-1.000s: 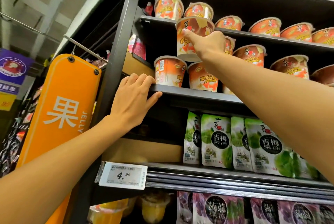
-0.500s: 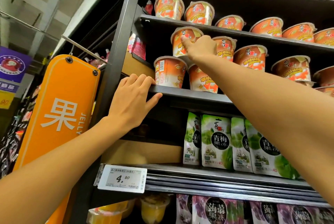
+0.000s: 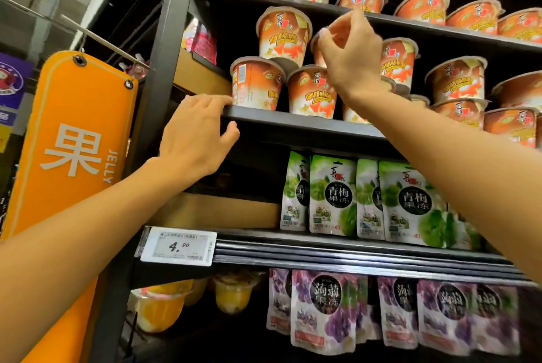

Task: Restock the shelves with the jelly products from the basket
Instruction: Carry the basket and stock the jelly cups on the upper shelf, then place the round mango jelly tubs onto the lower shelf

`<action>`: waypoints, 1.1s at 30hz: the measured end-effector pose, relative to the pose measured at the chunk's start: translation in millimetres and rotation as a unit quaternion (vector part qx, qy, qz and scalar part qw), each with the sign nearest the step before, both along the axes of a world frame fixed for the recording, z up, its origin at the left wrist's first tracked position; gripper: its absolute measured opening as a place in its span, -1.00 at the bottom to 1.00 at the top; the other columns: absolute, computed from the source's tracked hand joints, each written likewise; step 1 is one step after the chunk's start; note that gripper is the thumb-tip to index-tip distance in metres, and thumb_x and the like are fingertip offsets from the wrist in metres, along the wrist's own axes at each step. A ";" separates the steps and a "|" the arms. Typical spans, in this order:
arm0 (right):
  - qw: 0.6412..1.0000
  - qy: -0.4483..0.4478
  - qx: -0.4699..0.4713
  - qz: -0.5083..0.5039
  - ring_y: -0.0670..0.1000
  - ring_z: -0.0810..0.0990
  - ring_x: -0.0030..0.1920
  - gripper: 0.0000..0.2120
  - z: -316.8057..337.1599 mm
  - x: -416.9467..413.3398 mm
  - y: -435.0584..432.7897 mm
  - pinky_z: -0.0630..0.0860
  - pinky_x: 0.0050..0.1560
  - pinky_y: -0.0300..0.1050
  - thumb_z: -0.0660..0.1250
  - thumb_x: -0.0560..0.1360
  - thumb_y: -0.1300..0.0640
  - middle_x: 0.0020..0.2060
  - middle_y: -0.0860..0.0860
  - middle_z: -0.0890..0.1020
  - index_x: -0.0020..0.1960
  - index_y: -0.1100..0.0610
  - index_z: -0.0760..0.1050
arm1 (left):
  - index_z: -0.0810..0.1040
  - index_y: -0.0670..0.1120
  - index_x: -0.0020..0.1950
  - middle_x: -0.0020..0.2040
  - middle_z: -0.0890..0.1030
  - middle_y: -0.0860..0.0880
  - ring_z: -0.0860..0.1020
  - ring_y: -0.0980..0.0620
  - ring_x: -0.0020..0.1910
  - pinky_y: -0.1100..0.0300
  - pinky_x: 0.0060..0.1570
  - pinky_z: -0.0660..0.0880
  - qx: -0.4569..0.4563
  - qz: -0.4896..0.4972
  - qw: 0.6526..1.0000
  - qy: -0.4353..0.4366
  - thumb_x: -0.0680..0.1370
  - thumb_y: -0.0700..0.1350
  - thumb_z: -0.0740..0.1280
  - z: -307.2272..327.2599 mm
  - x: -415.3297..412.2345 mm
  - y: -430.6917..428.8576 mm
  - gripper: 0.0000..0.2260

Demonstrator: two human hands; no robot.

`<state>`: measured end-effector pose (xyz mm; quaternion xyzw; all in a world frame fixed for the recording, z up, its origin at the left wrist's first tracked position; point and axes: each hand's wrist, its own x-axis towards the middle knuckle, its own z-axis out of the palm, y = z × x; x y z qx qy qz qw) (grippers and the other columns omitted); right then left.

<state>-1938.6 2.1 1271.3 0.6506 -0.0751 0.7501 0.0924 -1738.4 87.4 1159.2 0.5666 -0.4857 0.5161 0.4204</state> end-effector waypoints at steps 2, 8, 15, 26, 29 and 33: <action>0.999 0.020 -0.026 0.004 -0.05 0.53 -0.14 -0.79 -24.5 -14.6 -3.1 0.48 -0.10 -0.26 0.24 0.58 0.13 -0.14 0.06 0.57 0.04 0.28 0.49 | 0.31 -0.03 0.50 0.43 0.44 -0.09 0.29 -0.13 0.47 -0.02 0.45 0.20 0.010 -0.014 1.000 0.007 0.59 -0.04 0.24 -6.9 -9.7 1.1 -0.54; 0.993 0.105 0.005 0.053 -0.05 0.59 -0.28 -0.91 -140.8 -64.6 -10.0 0.55 -0.18 -0.14 0.23 0.57 0.16 -0.27 0.05 0.61 -0.03 0.17 0.47 | 0.40 -0.09 0.41 0.30 0.52 -0.08 0.42 -0.07 0.31 0.08 0.32 0.32 -0.007 -0.108 0.994 0.027 0.57 -0.08 0.23 -60.1 -70.7 3.7 -0.60; 0.963 0.147 0.123 0.190 -0.02 0.62 -0.38 -0.87 -377.6 -130.3 -8.0 0.49 -0.33 -0.12 0.28 0.59 0.22 -0.36 -0.03 0.57 -0.08 0.03 0.42 | 0.54 -0.20 0.11 0.03 0.60 -0.15 0.51 -0.07 0.03 0.13 0.08 0.37 0.072 -0.188 0.978 0.051 0.60 -0.02 0.11 -241.4 -156.6 -6.0 -0.67; 0.702 0.202 0.654 0.197 -0.08 0.52 -0.38 -0.78 -770.7 -265.0 41.3 0.49 -0.33 -0.25 0.24 0.55 0.44 -0.34 0.04 0.58 -0.14 0.17 0.52 | 0.50 -0.12 0.20 -0.04 0.62 0.01 0.57 -0.06 -0.03 -0.11 0.07 0.48 0.388 -0.283 0.760 0.438 0.51 -0.27 0.23 -649.9 -272.2 33.2 -0.72; 0.627 0.202 0.726 0.197 0.00 0.54 -0.37 -0.83 -847.1 -281.2 60.9 0.53 -0.33 -0.24 0.23 0.54 0.46 -0.35 0.26 0.56 -0.12 0.28 0.53 | 0.51 -0.15 0.21 0.01 0.61 -0.04 0.55 -0.05 0.00 -0.07 0.06 0.48 0.454 -0.252 0.697 0.494 0.52 -0.22 0.23 -744.4 -293.7 62.0 -0.73; 0.542 0.177 0.803 0.176 0.03 0.54 -0.37 -0.80 -949.0 -299.3 85.5 0.48 -0.37 -0.12 0.23 0.53 0.49 -0.35 0.09 0.59 -0.14 0.25 0.52 | 0.53 -0.08 0.09 -0.01 0.59 0.07 0.58 -0.01 0.00 0.04 0.07 0.50 0.476 -0.224 0.619 0.583 0.49 -0.20 0.25 -850.9 -319.6 100.7 -0.80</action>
